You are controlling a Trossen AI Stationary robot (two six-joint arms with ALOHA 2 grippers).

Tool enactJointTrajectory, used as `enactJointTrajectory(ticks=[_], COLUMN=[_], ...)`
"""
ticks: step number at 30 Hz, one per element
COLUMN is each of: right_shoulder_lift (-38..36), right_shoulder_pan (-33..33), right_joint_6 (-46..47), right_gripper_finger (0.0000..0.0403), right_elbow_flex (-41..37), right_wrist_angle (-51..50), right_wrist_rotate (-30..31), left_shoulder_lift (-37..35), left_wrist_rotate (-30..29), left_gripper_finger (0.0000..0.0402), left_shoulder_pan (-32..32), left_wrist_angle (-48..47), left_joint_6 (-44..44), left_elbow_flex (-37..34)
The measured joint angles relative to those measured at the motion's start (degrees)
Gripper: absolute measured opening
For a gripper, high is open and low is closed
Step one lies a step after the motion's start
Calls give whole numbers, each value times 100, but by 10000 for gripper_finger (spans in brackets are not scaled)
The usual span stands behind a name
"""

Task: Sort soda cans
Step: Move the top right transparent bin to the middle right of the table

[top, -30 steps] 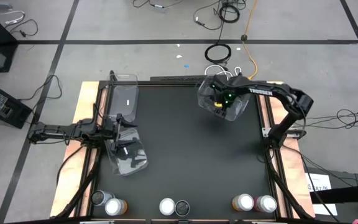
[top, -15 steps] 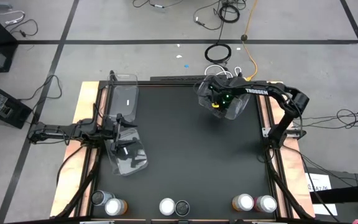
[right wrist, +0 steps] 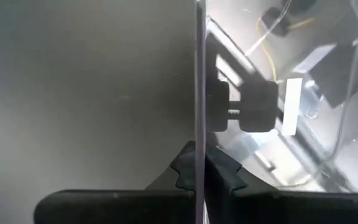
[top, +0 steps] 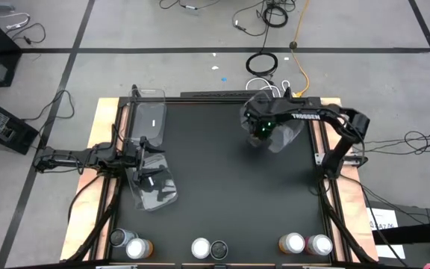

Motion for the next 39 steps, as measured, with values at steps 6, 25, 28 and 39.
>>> enactJointTrajectory(ticks=[6, 25, 28, 39], right_shoulder_lift=[-64, -74, -10, 720], right_shoulder_pan=[978, 3142, 3358, 3984], right_joint_6=[1942, 7019, 7472, 8571], right_gripper_finger=[1, 0, 0, 0], right_elbow_flex=[358, 1012, 1021, 1023], right_wrist_angle=[-12, -270, -338, -147], right_wrist_rotate=[76, 1155, 1161, 734], left_shoulder_lift=[-1, 1, 0, 1], left_wrist_rotate=[-1, 0, 1, 0], left_gripper_finger=[383, 383, 383, 383], left_shoulder_pan=[1, 1, 1, 0], left_wrist_angle=[0, 0, 0, 0], left_joint_6=[1, 0, 0, 1], left_elbow_flex=[0, 1, 0, 1])
